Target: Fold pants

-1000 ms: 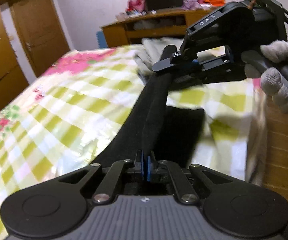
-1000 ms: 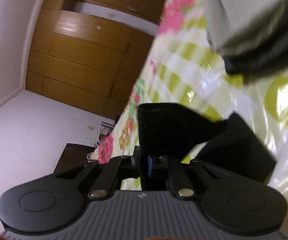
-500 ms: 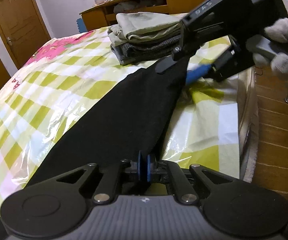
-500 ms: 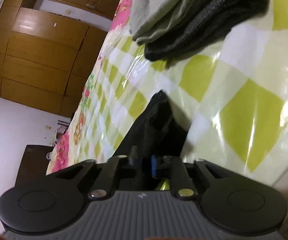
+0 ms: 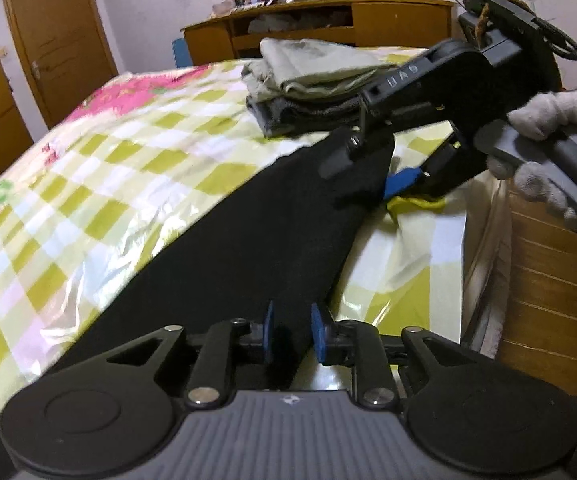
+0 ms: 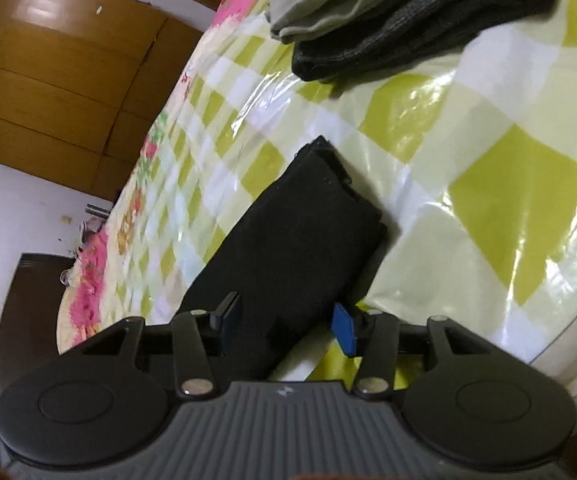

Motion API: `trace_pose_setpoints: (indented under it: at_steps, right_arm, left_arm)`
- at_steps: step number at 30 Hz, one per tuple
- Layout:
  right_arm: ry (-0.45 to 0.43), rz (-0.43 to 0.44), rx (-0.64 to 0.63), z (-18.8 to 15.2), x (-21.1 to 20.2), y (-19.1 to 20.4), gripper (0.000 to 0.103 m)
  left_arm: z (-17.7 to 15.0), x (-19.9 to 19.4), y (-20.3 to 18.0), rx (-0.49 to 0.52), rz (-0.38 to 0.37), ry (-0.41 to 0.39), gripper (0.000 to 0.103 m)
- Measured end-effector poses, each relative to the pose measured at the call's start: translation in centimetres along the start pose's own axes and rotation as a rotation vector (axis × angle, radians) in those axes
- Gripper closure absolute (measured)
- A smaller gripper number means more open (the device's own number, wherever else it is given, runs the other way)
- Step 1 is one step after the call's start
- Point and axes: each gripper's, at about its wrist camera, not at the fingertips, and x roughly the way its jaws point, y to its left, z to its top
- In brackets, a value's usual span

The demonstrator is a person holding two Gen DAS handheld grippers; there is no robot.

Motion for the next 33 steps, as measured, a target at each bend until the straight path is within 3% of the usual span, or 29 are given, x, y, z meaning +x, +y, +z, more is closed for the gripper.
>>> trace_pose_setpoints:
  at_steps: [8,11,13,18,22,26,27,30,32,33]
  right_arm:
    - [-0.124,0.086,0.047,-0.1,2.2,0.3,0.05]
    - [-0.148,0.086,-0.076,-0.5,1.3,2.5,0.046]
    - [-0.166,0.104,-0.123,-0.5,1.9,2.9,0.037]
    - [-0.218,0.195,0.083,-0.4,4.4,0.1,0.035]
    - [-0.243,0.242,0.099,-1.0,4.5,0.8,0.014]
    - [-0.148,0.232,0.078,-0.2,6.0,1.2,0.007]
    - [-0.118,0.237,0.057,0.0,6.4,1.6,0.001]
    - [-0.021,0.225,0.006,0.4,7.6,2.4,0.001]
    - [-0.002,0.243,0.034,0.9,7.6,2.4,0.005]
    - [0.004,0.253,0.055,1.2,7.4,2.4,0.021]
  left_arm:
    - [0.0,-0.3,0.9,-0.037,0.016,-0.016,0.065]
    - [0.1,-0.1,1.4,-0.047,0.027,-0.022,0.065]
    - [0.1,0.1,1.7,-0.055,0.038,-0.015,0.065]
    - [-0.7,-0.8,2.5,-0.056,0.08,-0.007,0.062]
    - [-1.6,-0.3,3.6,-0.1,0.09,0.032,0.06]
    - [-1.8,-0.6,3.4,-0.1,0.093,0.038,0.06]
    - [-1.9,-0.8,3.3,-0.095,0.096,0.04,0.059]
    - [-2.3,-1.5,3.2,-0.083,0.112,0.049,0.059]
    - [-2.6,-2.2,3.5,-0.087,0.131,0.056,0.058]
    - [-2.8,-2.5,3.7,-0.094,0.142,0.06,0.058]
